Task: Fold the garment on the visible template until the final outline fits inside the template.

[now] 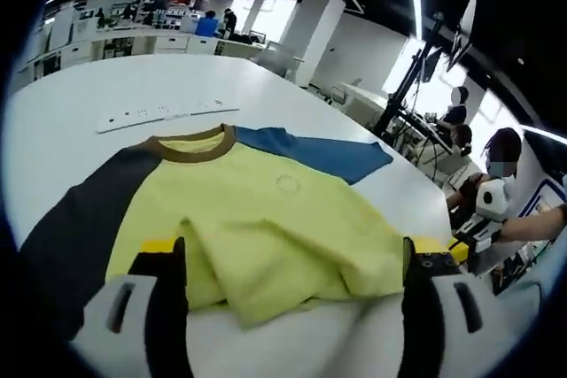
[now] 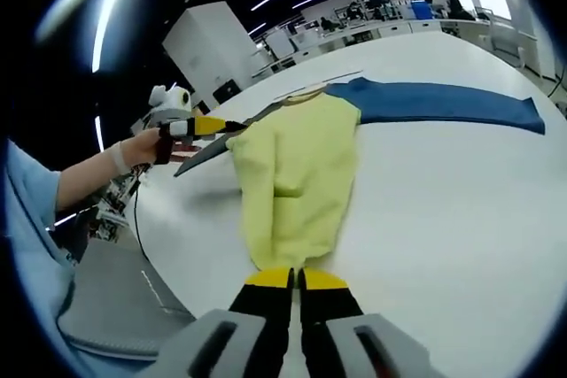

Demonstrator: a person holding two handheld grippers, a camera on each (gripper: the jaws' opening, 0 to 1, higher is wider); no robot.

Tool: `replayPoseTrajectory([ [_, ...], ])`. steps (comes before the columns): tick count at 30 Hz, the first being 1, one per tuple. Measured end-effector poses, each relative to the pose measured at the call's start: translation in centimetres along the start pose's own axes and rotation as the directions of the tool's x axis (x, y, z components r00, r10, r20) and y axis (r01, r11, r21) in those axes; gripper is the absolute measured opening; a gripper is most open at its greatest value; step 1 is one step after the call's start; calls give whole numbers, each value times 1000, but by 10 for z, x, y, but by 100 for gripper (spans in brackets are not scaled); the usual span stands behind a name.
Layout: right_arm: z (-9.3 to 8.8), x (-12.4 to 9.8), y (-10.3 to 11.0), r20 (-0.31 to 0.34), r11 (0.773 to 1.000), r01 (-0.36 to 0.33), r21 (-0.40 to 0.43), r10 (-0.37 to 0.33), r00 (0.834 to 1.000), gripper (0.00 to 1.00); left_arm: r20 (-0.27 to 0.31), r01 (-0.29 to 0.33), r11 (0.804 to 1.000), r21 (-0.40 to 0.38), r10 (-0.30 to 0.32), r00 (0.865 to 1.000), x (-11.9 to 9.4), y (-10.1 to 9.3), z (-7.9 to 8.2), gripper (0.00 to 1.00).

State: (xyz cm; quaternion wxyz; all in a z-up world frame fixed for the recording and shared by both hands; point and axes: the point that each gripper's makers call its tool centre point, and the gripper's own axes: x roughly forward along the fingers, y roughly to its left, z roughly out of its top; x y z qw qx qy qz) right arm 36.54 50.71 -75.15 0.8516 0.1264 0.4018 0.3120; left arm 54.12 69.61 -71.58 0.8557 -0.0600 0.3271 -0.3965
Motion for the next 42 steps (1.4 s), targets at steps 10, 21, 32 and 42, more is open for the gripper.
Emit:
replayPoseTrajectory([
  [10, -2, -1, 0, -4, 1000, -1, -1, 1, 1000, 0, -17, -38, 999, -20, 38, 999, -14, 16, -17, 94],
  [21, -2, -1, 0, -15, 1000, 0, 0, 0, 1000, 0, -18, -34, 999, -41, 33, 999, -18, 15, -28, 70],
  [32, -3, -1, 1, -18, 1000, -3, 9, 3, 1000, 0, 5, -25, 996, -91, 26, 1000, -16, 22, -41, 44],
  [42, -5, 0, 0, -27, 1000, 1, 8, -1, 1000, 0, 13, 5, 990, -140, -3, 1000, -22, 20, -41, 25],
])
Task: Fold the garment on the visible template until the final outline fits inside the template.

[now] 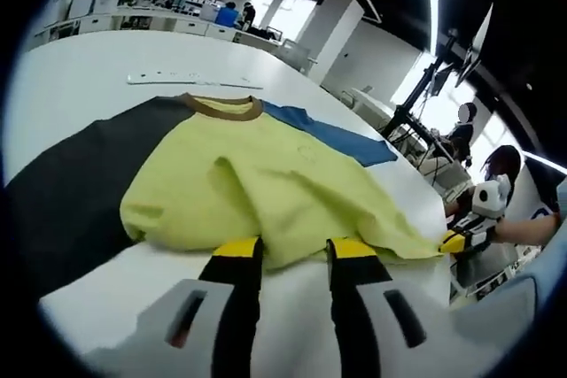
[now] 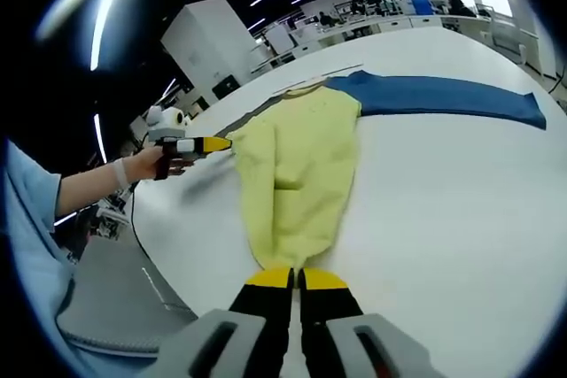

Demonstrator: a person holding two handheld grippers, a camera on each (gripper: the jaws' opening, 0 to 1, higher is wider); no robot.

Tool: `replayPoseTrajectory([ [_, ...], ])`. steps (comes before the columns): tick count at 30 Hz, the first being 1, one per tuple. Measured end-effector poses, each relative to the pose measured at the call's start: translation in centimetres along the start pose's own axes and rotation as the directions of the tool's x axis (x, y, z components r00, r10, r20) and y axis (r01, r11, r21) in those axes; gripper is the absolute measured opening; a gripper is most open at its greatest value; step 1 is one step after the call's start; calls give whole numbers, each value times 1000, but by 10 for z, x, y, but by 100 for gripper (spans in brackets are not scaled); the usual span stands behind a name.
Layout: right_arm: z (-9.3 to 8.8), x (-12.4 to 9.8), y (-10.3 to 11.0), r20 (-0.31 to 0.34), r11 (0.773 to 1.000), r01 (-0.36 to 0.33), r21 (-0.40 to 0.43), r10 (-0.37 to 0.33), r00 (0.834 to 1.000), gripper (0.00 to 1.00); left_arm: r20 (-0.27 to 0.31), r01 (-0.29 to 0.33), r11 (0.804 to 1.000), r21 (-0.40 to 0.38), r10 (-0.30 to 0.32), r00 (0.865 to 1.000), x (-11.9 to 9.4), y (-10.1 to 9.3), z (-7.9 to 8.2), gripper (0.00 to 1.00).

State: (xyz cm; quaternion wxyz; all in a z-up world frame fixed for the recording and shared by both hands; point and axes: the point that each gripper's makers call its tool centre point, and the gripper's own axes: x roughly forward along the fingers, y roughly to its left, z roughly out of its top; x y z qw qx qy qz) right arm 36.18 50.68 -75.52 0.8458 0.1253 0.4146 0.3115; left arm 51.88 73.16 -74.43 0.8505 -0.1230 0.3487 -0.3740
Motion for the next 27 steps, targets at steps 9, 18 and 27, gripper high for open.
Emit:
replayPoseTrajectory([
  [9, -1, 0, 0, 2, 1000, 2, 1, -2, 1000, 0, -1, -23, 999, -23, 23, 1000, -5, 9, -4, 15],
  [18, -1, 0, 0, 0, 1000, 3, 2, -3, 1000, 0, 19, -33, 998, -51, 34, 999, -1, 12, -3, 10],
  [27, -2, 0, 0, -2, 1000, 2, 2, -2, 1000, 0, 19, -44, 997, -70, 46, 999, -3, 14, -3, 1],
])
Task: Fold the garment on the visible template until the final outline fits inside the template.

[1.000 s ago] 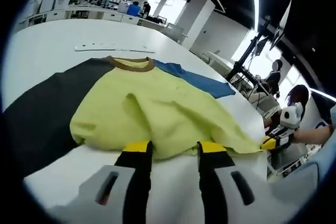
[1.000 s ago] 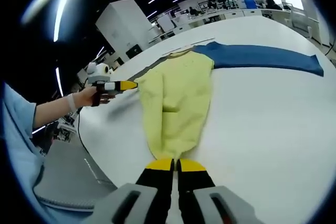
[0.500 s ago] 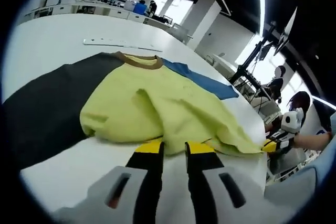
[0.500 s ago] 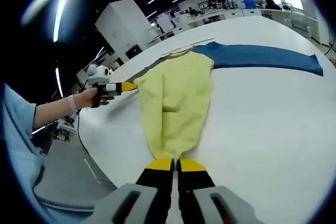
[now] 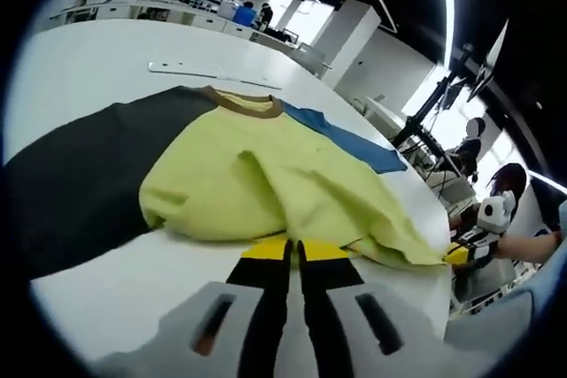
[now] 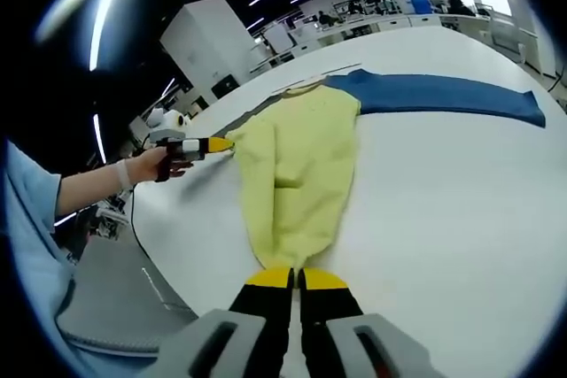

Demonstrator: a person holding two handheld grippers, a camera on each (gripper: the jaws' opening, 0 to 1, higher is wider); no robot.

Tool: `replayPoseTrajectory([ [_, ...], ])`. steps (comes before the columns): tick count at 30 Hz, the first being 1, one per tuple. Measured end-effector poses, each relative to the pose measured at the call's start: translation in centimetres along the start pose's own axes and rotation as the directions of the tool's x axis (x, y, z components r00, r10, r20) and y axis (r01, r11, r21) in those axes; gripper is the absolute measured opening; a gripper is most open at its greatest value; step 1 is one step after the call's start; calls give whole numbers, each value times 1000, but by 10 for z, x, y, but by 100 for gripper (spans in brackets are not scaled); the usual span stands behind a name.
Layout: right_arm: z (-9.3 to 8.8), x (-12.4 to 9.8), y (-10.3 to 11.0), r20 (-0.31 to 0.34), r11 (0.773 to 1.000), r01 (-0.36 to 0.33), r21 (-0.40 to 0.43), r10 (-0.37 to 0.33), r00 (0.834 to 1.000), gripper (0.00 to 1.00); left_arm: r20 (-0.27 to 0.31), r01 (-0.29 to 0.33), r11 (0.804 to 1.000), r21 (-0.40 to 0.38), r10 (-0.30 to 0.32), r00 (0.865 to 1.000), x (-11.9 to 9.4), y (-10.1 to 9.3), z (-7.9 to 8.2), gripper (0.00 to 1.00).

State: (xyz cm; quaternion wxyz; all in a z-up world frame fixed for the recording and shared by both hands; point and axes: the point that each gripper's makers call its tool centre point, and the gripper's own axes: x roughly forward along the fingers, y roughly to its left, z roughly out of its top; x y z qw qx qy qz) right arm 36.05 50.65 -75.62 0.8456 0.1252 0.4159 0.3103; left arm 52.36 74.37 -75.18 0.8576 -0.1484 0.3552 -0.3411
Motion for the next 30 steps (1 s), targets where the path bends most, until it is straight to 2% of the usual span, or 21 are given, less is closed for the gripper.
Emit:
replayPoseTrajectory([
  [6, 3, -1, 0, 3, 1000, 0, -11, 0, 1000, 0, -14, 13, 1000, -5, -13, 1000, -12, -6, -5, 0],
  [12, 5, -3, 1, 4, 1000, 1, -22, -1, 1000, 0, -32, 27, 999, 17, -27, 999, -40, -14, -16, 0],
  [15, 5, -4, 0, 4, 1000, 2, -26, -2, 1000, 0, -26, 27, 999, -46, -28, 999, -56, -14, -22, 0],
  [21, 6, -7, 0, 3, 999, 5, -45, -5, 1000, 0, -32, 3, 997, -81, -5, 999, -89, -11, -38, 0],
  [25, 5, -10, 0, 4, 999, -1, -38, 2, 1000, 0, -24, -15, 986, -168, 11, 1000, -110, -8, -50, 0],
  [30, 1, -14, 0, 0, 999, -1, -34, 1, 1000, 0, -40, -48, 977, -206, 41, 998, -134, -6, -74, 0],
])
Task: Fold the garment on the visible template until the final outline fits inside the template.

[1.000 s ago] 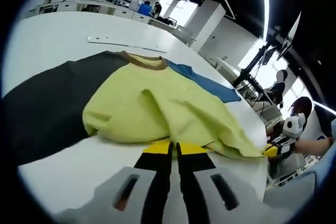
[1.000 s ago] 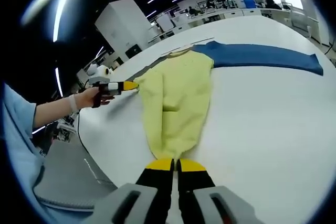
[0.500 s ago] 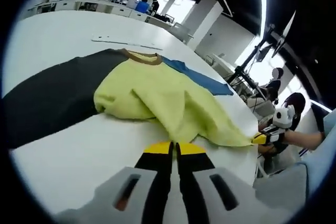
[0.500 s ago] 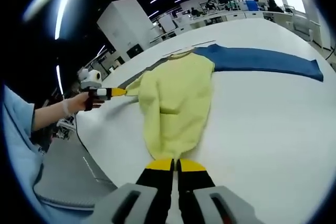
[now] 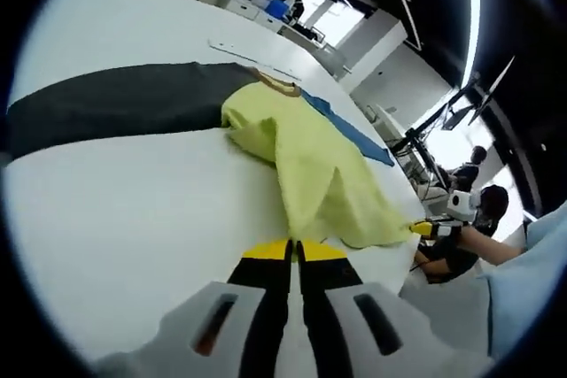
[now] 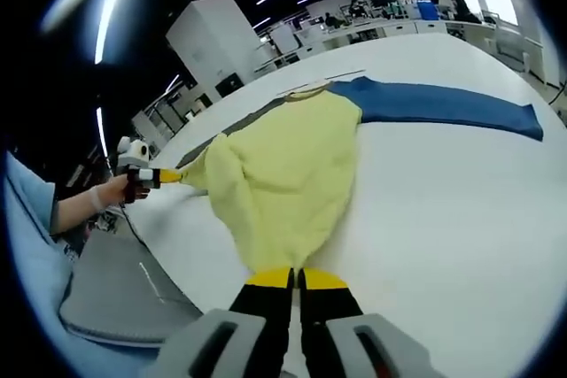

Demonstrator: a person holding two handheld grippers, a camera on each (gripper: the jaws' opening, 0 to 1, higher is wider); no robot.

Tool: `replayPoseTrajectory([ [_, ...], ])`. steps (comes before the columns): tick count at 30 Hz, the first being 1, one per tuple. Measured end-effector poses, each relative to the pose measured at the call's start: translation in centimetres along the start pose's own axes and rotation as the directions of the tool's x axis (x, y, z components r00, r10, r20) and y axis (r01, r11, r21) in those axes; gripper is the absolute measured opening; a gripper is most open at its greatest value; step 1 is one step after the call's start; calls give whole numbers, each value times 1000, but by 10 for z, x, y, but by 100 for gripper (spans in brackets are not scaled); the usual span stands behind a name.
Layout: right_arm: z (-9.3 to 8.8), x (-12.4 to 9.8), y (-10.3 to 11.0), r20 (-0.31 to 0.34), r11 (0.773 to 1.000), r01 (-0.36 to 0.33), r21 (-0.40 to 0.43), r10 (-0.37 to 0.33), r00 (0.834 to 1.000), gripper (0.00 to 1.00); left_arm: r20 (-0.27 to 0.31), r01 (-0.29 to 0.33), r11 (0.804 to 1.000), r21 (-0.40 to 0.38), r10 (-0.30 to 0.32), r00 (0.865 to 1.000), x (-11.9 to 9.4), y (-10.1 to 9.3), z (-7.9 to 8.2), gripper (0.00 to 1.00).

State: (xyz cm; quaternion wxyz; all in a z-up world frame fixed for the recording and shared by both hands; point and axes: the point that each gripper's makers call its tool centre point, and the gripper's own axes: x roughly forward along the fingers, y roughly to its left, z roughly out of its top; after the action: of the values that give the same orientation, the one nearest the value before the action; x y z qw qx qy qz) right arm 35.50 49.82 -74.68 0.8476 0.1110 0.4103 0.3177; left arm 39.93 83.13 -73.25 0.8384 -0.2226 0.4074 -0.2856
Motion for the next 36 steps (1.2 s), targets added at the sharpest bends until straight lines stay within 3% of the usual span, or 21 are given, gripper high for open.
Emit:
replayPoseTrajectory([
  [7, -6, -4, -2, -8, 1000, 3, 9, -3, 1000, 0, -50, -42, 996, -72, 39, 998, -18, 6, -36, 0],
  [11, -5, -3, -3, -11, 1000, 3, 10, -3, 1000, 0, -88, -87, 989, -121, 77, 993, -24, 14, -50, 0],
  [14, -5, -3, -2, -18, 1000, 0, 2, 0, 1000, 0, -112, -84, 980, -178, 64, 992, -27, 10, -59, 0],
  [18, -6, -3, -4, -29, 1000, 3, -11, -3, 1000, 0, -140, -100, 980, -175, 75, 987, -25, 10, -69, 0],
  [30, -9, -7, -9, -51, 1000, 2, 6, -2, 999, 0, -150, -100, 969, -224, 66, 986, -25, 10, -76, 0],
  [34, 1, -11, -4, -30, 999, -13, 35, 14, 999, 0, -25, -10, 937, -350, 1, 1000, -30, -2, -49, 0],
  [36, 5, -12, -3, -28, 1000, -12, 25, 13, 1000, 0, -15, -15, 930, -368, 10, 1000, -34, 2, -46, 0],
])
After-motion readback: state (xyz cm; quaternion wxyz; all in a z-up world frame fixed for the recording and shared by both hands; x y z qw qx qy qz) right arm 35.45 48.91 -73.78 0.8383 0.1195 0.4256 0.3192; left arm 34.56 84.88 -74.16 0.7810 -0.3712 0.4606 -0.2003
